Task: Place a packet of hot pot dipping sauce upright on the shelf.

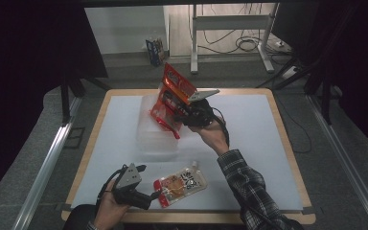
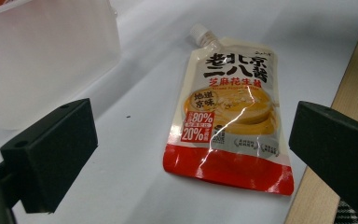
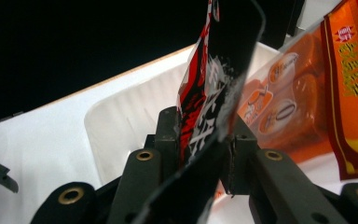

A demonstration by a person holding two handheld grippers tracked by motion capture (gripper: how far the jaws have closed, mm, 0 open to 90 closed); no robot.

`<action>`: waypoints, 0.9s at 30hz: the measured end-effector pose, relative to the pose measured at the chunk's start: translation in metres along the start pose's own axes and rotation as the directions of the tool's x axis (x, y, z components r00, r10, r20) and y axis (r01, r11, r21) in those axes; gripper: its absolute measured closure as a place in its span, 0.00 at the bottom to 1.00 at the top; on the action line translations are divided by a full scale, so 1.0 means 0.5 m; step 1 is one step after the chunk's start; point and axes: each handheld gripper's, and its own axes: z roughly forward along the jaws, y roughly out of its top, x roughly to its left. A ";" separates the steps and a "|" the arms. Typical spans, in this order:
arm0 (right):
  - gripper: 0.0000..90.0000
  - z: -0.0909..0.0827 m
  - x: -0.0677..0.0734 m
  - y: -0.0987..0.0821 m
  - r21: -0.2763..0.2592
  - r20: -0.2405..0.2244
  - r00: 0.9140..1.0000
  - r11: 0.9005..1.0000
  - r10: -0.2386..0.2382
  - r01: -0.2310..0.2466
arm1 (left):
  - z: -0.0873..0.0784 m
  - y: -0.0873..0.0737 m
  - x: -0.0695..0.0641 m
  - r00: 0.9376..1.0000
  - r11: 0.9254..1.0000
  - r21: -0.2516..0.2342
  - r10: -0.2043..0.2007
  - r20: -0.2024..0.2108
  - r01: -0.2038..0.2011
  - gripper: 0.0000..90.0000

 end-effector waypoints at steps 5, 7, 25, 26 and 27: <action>0.79 0.014 -0.001 0.008 -0.011 0.002 1.000 1.000 -0.001 0.001 | 0.001 -0.001 0.000 1.000 1.000 0.002 -0.001 -0.002 0.001 0.01; 0.79 0.020 -0.002 0.011 -0.014 0.003 1.000 1.000 0.000 0.000 | 0.001 -0.001 -0.001 1.000 1.000 0.003 0.000 -0.002 0.000 0.01; 0.79 0.075 -0.008 -0.010 -0.028 -0.039 0.999 0.999 -0.033 0.032 | 0.004 -0.002 -0.002 1.000 1.000 0.012 0.007 0.007 -0.007 0.01; 0.79 0.076 -0.007 -0.011 -0.027 -0.044 0.998 0.999 -0.038 0.037 | 0.004 -0.002 -0.002 1.000 1.000 0.013 0.007 0.007 -0.007 0.01; 0.79 0.076 -0.006 -0.012 -0.024 -0.048 0.998 0.999 -0.041 0.040 | 0.004 -0.003 -0.003 1.000 1.000 0.014 0.008 0.008 -0.008 0.01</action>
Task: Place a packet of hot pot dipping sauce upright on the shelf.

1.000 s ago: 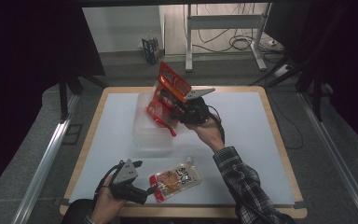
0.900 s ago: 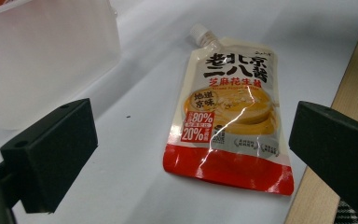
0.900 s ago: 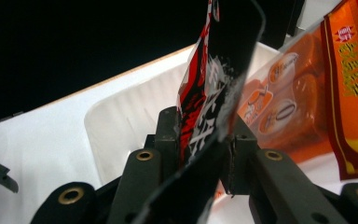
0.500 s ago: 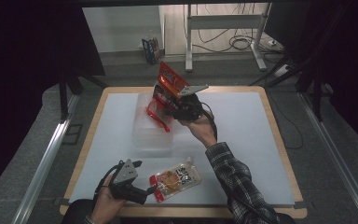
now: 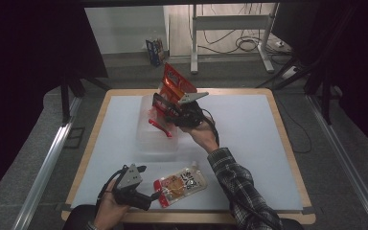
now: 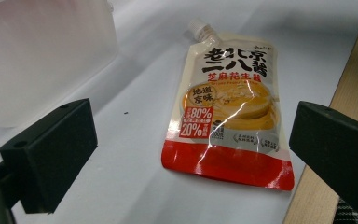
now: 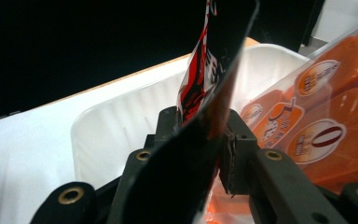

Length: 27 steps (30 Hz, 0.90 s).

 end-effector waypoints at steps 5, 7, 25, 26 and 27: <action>0.78 0.000 0.004 -0.005 -0.004 -0.014 1.000 1.000 -0.014 0.014 | 0.001 0.000 -0.001 1.000 1.000 0.006 0.007 0.001 -0.007 0.01; 0.78 0.001 0.004 -0.007 0.000 -0.031 0.999 1.000 -0.018 0.018 | 0.002 0.000 -0.002 1.000 1.000 0.010 0.008 0.002 -0.008 0.01; 0.78 0.001 0.010 -0.013 0.008 -0.092 0.995 1.000 -0.030 0.031 | 0.006 0.000 -0.004 1.000 0.999 0.029 0.028 0.002 -0.029 0.01; 0.78 0.001 0.010 -0.014 0.002 -0.099 0.995 1.000 -0.030 0.030 | 0.006 0.000 -0.004 1.000 0.999 0.029 0.029 0.002 -0.029 0.01; 0.77 0.001 0.009 -0.015 0.001 -0.105 0.994 1.000 -0.030 0.030 | 0.006 0.000 -0.005 1.000 0.999 0.029 0.029 0.002 -0.029 0.01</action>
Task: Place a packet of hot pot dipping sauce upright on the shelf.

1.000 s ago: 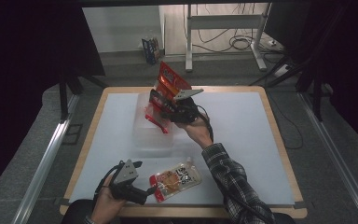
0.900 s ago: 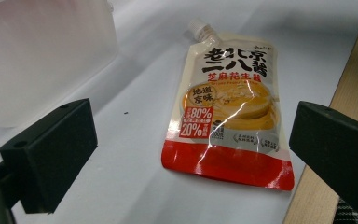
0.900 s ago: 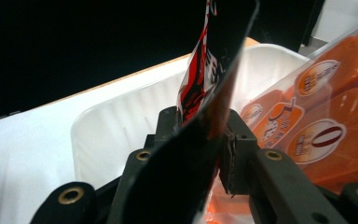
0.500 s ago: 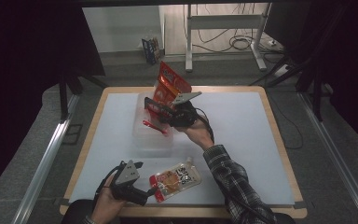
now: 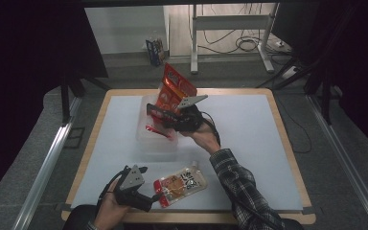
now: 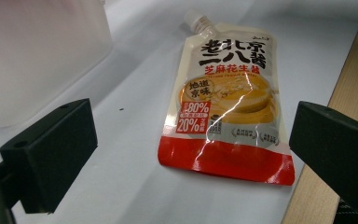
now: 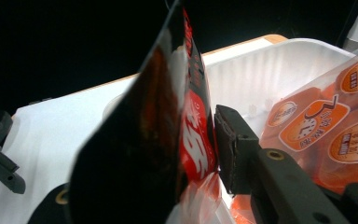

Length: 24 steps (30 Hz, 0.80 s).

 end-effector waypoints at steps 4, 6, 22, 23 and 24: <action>0.77 0.003 0.001 0.001 0.011 -0.013 1.000 1.000 -0.001 0.001 | 0.000 0.000 0.000 1.000 1.000 0.002 0.000 0.000 0.000 0.01; 0.76 0.005 0.002 0.002 0.023 -0.019 1.000 1.000 -0.001 0.002 | 0.000 0.000 -0.001 1.000 1.000 0.001 0.000 -0.001 0.000 0.01; 0.59 -0.002 -0.002 0.008 0.051 -0.002 1.000 0.998 0.025 -0.025 | 0.001 0.000 -0.001 1.000 1.000 0.005 0.005 0.003 -0.005 0.01; 0.58 -0.003 -0.003 0.009 0.045 -0.003 1.000 0.999 0.023 -0.023 | 0.001 0.000 -0.001 1.000 1.000 0.005 0.005 0.004 -0.005 0.01; 0.58 -0.005 -0.003 0.011 0.040 -0.003 1.000 0.999 0.028 -0.027 | 0.001 0.000 -0.001 1.000 1.000 0.005 0.005 0.004 -0.005 0.01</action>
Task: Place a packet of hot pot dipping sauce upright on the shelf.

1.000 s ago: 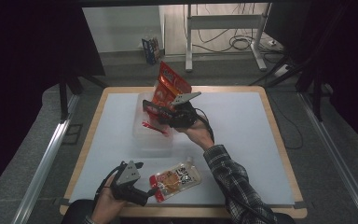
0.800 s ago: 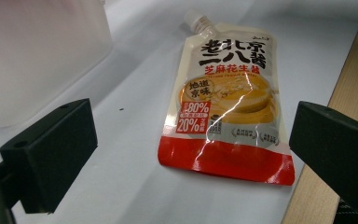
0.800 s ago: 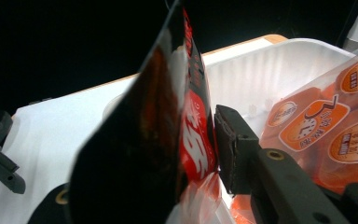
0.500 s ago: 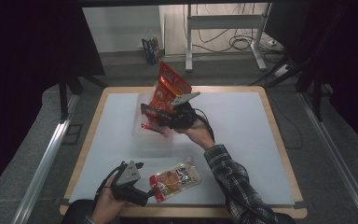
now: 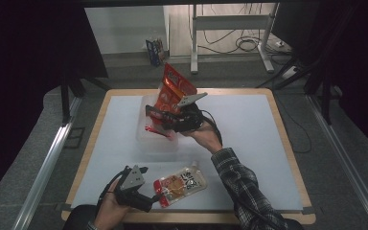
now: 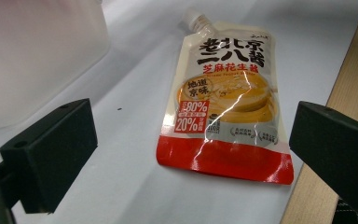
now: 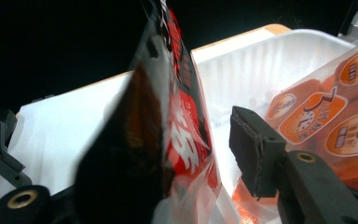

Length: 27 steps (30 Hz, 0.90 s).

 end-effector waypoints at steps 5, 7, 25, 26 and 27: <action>0.61 -0.009 0.004 0.012 -0.029 0.006 1.000 1.000 -0.001 0.002 | 0.001 0.000 -0.001 1.000 1.000 0.003 0.001 0.003 -0.001 0.01; 0.71 -0.014 0.007 0.017 -0.037 0.009 1.000 0.999 -0.005 0.005 | 0.002 0.000 -0.001 1.000 1.000 0.005 0.001 0.003 -0.001 0.01; 0.97 -0.065 0.009 0.026 -0.040 -0.026 0.999 0.999 -0.036 0.035 | 0.005 0.000 -0.003 1.000 1.000 0.019 0.014 0.007 -0.014 0.01; 0.97 -0.064 0.009 0.026 -0.032 -0.030 0.999 0.999 -0.036 0.035 | 0.005 0.000 -0.004 1.000 1.000 0.020 0.015 0.007 -0.016 0.01; 0.97 -0.063 0.010 0.026 -0.023 -0.030 0.999 0.999 -0.032 0.032 | 0.005 0.000 -0.004 1.000 1.000 0.021 0.016 0.007 -0.016 0.01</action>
